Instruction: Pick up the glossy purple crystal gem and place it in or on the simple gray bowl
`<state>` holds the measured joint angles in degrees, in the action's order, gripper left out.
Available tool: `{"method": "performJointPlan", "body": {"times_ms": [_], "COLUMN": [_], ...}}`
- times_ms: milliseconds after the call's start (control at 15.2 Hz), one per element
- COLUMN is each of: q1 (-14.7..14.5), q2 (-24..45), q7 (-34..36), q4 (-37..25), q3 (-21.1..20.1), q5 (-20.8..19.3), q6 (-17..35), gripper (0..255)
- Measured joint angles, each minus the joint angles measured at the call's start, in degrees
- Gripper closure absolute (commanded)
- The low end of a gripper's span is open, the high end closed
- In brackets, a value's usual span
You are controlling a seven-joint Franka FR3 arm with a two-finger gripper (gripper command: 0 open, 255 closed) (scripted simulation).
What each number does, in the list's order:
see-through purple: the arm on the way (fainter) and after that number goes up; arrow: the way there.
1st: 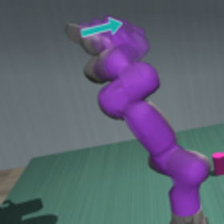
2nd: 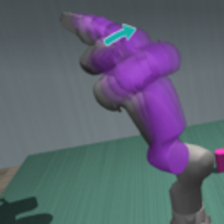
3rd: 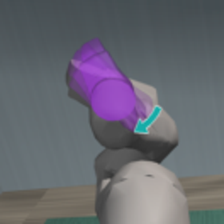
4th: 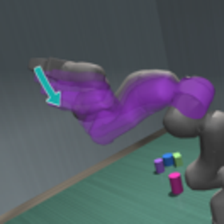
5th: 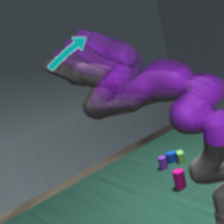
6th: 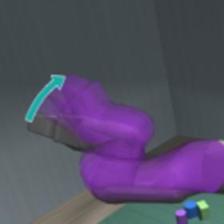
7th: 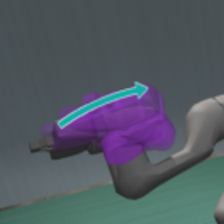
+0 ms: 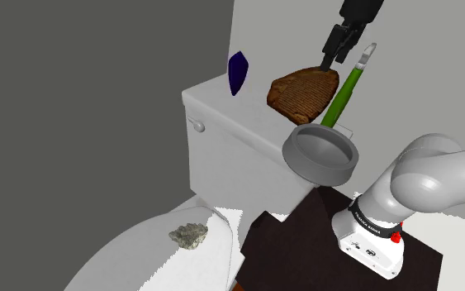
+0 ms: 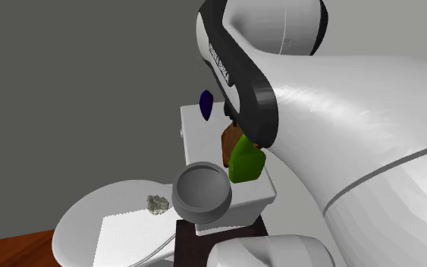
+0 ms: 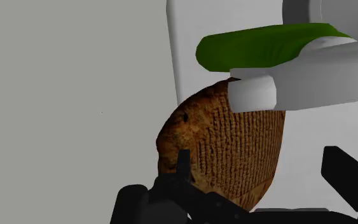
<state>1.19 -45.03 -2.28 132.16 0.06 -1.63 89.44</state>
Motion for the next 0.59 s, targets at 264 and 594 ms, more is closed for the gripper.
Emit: {"method": "performJointPlan", "body": {"times_ms": [264, 594], "q1": [0.38, 1.45], "q2": [4.25, 14.66], "q7": [4.12, 13.87], "q4": [-2.56, -9.94], "q3": [-2.0, -6.24], "q5": [1.41, 3.77], "q6": [1.03, 2.66], "gripper": [0, 0]}}
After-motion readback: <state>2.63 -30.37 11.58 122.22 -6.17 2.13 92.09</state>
